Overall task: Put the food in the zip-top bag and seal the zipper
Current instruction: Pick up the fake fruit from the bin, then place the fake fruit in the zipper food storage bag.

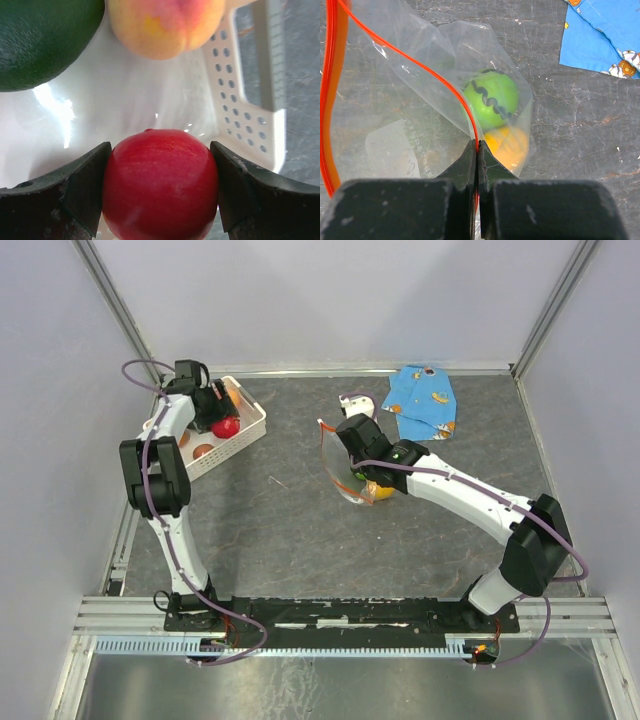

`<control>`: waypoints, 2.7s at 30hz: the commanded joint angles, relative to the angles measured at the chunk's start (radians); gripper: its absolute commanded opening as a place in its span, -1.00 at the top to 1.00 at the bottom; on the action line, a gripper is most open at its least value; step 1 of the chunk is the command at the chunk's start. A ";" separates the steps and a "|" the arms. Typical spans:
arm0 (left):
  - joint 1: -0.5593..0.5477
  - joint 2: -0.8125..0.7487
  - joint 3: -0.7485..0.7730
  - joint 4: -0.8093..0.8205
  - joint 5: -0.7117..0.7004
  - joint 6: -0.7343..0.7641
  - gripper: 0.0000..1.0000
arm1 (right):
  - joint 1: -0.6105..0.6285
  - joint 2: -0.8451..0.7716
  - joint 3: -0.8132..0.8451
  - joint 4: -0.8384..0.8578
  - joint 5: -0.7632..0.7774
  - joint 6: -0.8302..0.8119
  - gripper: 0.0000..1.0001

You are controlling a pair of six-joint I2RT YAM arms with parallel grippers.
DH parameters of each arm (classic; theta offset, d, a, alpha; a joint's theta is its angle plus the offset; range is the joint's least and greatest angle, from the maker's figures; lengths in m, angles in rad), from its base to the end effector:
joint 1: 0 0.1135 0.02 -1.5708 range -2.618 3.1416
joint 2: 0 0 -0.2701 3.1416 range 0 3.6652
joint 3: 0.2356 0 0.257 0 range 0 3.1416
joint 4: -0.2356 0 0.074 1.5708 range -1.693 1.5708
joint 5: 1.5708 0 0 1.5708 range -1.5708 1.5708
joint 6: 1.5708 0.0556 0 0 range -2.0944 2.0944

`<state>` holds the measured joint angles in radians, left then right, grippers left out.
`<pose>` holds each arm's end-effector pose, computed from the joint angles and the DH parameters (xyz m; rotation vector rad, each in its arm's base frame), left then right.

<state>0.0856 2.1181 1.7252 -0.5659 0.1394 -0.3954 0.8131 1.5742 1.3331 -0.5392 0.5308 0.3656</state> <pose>0.4874 0.0341 0.1983 -0.5510 2.4821 -0.2992 0.2710 0.2455 0.2964 -0.2458 2.2091 0.0131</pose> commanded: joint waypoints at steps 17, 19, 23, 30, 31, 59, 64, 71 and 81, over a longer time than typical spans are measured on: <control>-0.048 -0.414 -0.263 0.151 0.150 -0.121 -0.11 | -0.002 -0.010 0.041 0.022 -0.009 0.008 0.97; -0.069 -0.466 -0.310 0.160 0.168 -0.132 -0.11 | -0.002 -0.008 0.042 0.026 -0.016 0.009 0.97; -0.115 -0.567 -0.398 0.167 0.179 -0.151 -0.10 | -0.003 -0.005 0.045 0.031 -0.027 0.016 0.97; -0.248 -0.731 -0.507 0.176 0.172 -0.206 -0.09 | -0.002 0.007 0.072 0.019 -0.040 0.031 0.97; -0.273 -0.750 -0.519 0.177 0.164 -0.214 -0.09 | -0.001 0.007 0.078 0.016 -0.040 0.030 0.97; -0.652 -0.894 -0.690 0.570 0.011 -0.457 -0.04 | 0.043 -0.009 0.139 -0.024 -0.038 0.057 0.97; -0.664 -0.885 -0.734 0.554 -0.068 -0.467 -0.04 | 0.043 -0.010 0.142 -0.022 -0.048 0.070 0.97; -0.666 -0.875 -0.819 0.538 -0.112 -0.468 -0.05 | 0.043 -0.022 0.140 -0.018 -0.055 0.081 0.97; -0.684 -0.821 -0.769 0.408 -0.212 -0.409 -0.10 | 0.042 -0.013 0.146 -0.013 -0.103 0.095 0.97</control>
<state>-0.5869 1.2892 0.9005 -0.1177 -0.0032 -0.8246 0.8509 1.5852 1.4342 -0.5838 0.4511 0.4423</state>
